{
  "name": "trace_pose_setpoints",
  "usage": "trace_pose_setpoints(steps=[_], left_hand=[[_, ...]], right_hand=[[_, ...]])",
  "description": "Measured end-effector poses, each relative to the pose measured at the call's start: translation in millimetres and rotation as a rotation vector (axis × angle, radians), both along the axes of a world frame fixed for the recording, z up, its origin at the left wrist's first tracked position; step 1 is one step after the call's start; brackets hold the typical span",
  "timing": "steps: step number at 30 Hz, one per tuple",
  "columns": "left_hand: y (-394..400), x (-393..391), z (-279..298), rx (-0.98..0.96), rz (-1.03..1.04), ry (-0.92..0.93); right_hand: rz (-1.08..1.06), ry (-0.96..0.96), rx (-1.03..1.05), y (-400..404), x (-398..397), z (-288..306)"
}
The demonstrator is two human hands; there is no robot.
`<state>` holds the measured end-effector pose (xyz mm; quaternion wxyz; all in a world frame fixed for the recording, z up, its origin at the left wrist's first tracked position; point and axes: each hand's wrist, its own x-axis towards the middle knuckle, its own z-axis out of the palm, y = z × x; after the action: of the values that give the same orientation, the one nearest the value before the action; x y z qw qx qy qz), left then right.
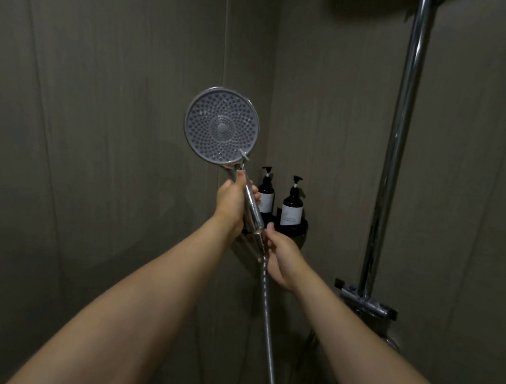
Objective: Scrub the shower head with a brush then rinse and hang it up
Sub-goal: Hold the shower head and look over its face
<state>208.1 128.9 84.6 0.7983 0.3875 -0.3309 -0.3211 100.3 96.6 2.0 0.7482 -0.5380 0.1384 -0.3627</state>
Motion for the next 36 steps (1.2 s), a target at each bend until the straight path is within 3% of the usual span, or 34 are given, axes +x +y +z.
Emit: trace_pose_setpoints(steps=[6,10,15,18,24,29,36], left_hand=[[1.3,-2.0,0.1,-0.007,-0.012,0.001],[2.4,-4.4,0.1,-0.014,-0.018,0.012],[4.6,-5.6,0.3,-0.002,-0.022,0.010],[6.0,-7.2,0.5,-0.005,-0.027,0.021],[8.1,-8.0,1.0,0.002,0.000,-0.003],[9.9,-9.3,1.1,0.011,0.009,-0.004],[8.9,-8.6,1.1,0.019,0.019,-0.007]], right_hand=[[-0.049,0.087,-0.089,1.3,-2.5,-1.7],[-0.020,-0.013,0.041,2.6,-0.4,1.5],[-0.048,0.047,-0.070,1.6,-6.3,-1.1],[0.005,-0.038,0.017,0.2,-3.7,-2.0],[-0.074,0.053,-0.077,-0.1,1.3,-6.8],[0.031,-0.018,0.020,1.9,1.0,-5.1],[-0.082,0.084,-0.079,5.0,0.5,-5.2]])
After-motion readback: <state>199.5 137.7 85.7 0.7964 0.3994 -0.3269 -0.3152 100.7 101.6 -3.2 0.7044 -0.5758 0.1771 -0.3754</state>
